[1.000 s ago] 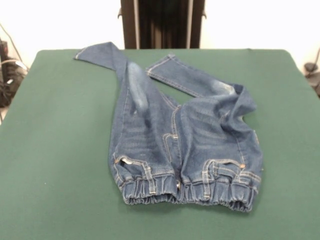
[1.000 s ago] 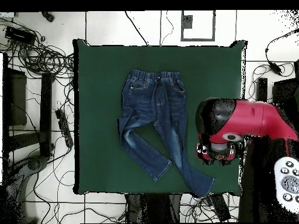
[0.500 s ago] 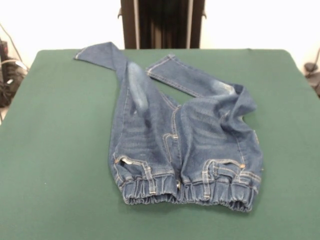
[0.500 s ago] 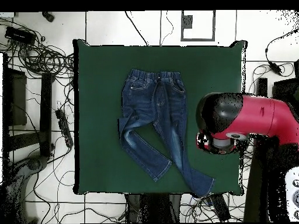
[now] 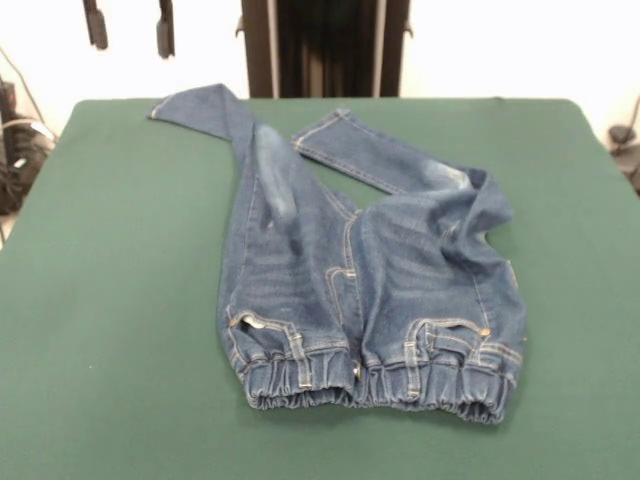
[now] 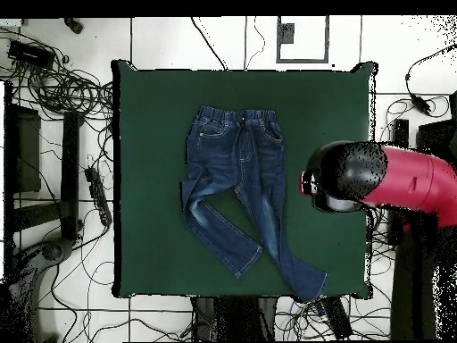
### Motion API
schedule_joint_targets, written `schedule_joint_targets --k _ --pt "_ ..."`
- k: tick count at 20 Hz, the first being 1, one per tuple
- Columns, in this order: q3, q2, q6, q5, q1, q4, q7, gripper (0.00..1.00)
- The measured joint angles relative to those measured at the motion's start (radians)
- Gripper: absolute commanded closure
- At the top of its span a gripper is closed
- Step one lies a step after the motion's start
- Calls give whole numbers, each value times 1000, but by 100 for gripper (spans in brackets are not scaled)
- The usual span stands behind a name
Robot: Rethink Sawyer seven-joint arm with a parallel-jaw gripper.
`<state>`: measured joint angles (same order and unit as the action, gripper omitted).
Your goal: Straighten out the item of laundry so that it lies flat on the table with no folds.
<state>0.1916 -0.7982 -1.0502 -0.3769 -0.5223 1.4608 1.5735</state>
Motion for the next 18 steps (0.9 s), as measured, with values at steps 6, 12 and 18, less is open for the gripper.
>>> schedule_joint_targets --k 6,12,18 --pt "74 -12 234 19 -67 67 0 0" --pt "132 -13 306 24 -106 105 0 0" --pt "273 -9 383 67 -206 190 0 0"
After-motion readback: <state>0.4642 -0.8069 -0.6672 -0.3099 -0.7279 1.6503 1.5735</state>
